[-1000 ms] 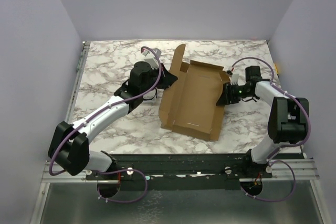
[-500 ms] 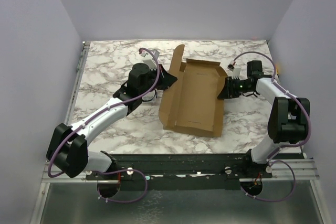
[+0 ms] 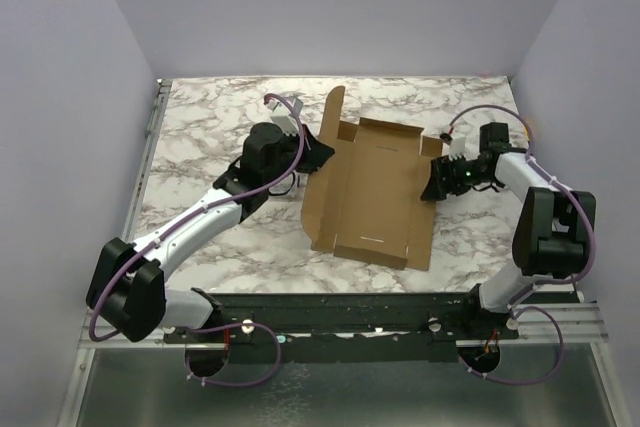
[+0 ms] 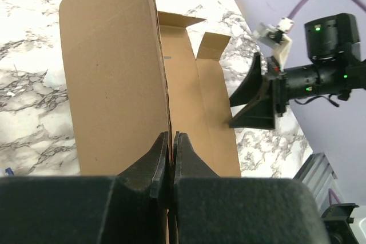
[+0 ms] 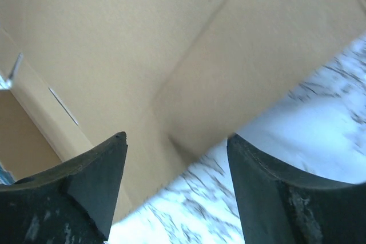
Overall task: Fold the paper box
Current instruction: Fold the paper box at the center of the board.
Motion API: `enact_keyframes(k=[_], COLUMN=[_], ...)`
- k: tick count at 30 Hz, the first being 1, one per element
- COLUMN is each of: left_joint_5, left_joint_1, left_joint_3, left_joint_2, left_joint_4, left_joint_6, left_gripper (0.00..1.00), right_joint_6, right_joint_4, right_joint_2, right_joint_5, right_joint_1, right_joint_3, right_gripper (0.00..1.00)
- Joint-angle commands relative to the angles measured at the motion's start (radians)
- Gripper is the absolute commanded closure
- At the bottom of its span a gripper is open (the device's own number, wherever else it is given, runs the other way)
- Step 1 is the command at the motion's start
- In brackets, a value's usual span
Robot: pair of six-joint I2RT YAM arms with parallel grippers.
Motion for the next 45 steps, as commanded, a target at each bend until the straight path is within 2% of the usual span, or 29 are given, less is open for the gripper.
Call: enact_keyframes(k=[1,6,8,9,10,11,13,15,20,23,28,38,45], left_joint_5=[-0.043,-0.055,-0.062,-0.064,-0.063,-0.063,-0.061,-0.063,-0.049,-0.030,-0.007,0.025,0.038], left_joint_1=[0.021,0.045,0.056,0.062,0.067,0.071,0.078,0.083,0.112,0.120,0.121,0.119,0.120], left_joint_3=[-0.037,-0.013,-0.006,-0.004,-0.002,0.001,0.009,0.021,0.072,0.100,0.126,0.133,0.129], left_joint_2=[-0.012,0.006,0.027,0.038,0.053,0.066,0.092,0.111,0.173,0.212,0.238,0.233,0.229], left_joint_4=[-0.102,-0.133,-0.145,-0.149,-0.152,-0.154,-0.161,-0.167,-0.201,-0.202,-0.202,-0.201,-0.201], left_joint_6=[0.099,0.117,0.112,0.107,0.102,0.099,0.103,0.121,0.167,0.180,0.186,0.187,0.181], left_gripper=[1.00,1.00,1.00,1.00,1.00,1.00,1.00,1.00,1.00,1.00,1.00,1.00,1.00], right_joint_6=[-0.245,-0.594,-0.858,-1.041,-1.294,-1.432,-1.568,-1.611,-1.711,-1.707,-1.701,-1.709,-1.726], right_joint_4=[-0.143,-0.372,-0.508,-0.579,-0.636,-0.647,-0.572,-0.499,-0.466,-0.313,-0.209,-0.149,-0.175], right_joint_2=[-0.090,-0.180,-0.230,-0.255,-0.284,-0.315,-0.375,-0.397,-0.352,-0.379,-0.315,-0.225,-0.228], right_joint_5=[-0.008,-0.140,-0.229,-0.267,-0.284,-0.283,-0.270,-0.253,-0.209,-0.231,-0.173,-0.184,-0.205], right_joint_1=[-0.062,-0.069,-0.069,-0.069,-0.069,-0.069,-0.068,-0.068,-0.068,-0.068,-0.067,-0.059,-0.037], right_joint_3=[-0.002,0.000,-0.018,-0.040,-0.084,-0.138,-0.257,-0.295,-0.301,-0.370,-0.376,-0.374,-0.389], right_gripper=[0.25,0.24,0.23,0.22,0.16,0.11,0.06,0.04,0.05,0.05,0.07,0.16,0.17])
